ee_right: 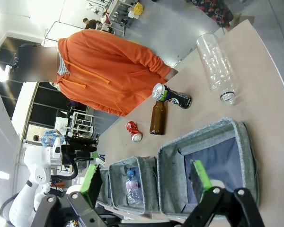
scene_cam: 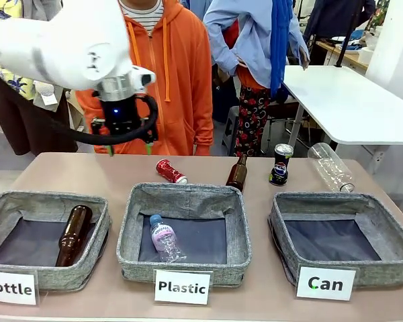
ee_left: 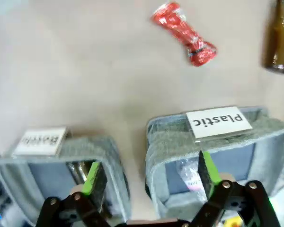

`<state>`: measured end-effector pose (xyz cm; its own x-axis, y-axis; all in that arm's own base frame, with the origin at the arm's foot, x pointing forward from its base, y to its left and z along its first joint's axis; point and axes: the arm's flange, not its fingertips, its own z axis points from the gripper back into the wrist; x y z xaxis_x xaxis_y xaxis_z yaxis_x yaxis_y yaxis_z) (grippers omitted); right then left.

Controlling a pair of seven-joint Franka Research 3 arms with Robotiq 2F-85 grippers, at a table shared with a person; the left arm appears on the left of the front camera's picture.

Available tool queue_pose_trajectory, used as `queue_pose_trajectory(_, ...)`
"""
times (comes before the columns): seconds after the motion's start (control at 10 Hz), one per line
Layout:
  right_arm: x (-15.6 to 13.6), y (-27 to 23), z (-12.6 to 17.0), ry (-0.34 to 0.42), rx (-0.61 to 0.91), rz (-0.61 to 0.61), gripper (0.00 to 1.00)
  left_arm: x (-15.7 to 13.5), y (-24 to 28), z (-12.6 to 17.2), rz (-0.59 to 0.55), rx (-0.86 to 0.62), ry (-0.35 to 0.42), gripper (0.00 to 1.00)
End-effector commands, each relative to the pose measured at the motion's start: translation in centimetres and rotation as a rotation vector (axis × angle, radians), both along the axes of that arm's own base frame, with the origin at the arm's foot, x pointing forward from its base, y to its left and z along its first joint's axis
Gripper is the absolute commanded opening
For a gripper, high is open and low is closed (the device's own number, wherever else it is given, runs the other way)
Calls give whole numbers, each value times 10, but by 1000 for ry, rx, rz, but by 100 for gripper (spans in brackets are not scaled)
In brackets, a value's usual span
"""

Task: Sort the can waste into the basket.
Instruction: Pick up the can waste from the table and place it in the right Fabric basket.

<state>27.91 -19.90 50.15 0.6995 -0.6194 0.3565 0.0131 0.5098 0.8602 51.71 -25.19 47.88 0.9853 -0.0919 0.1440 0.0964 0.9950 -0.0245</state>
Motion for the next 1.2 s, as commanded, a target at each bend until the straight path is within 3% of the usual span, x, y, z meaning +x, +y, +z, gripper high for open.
queue_pose_trajectory(0.0, 3, -1, -1, -38, 0, 2, 100, 24, -10, 4, -189, 20, -44, 100)
queue_pose_trajectory(0.2, 3, -1, -1, -38, 0, 2, 100, 41, -29, -9, -252, -35, -90, 100)
queue_pose_trajectory(0.6, 3, -1, -1, -38, 0, 2, 100, 93, -33, -20, -430, -53, -3, 100)
queue_pose_trajectory(0.8, 3, -1, -1, -38, 0, 2, 100, 113, -38, -32, -338, -64, 52, 100)
queue_pose_trajectory(1.1, 3, -1, -1, -38, 0, 2, 100, 126, -43, -46, 12, -228, 40, 100)
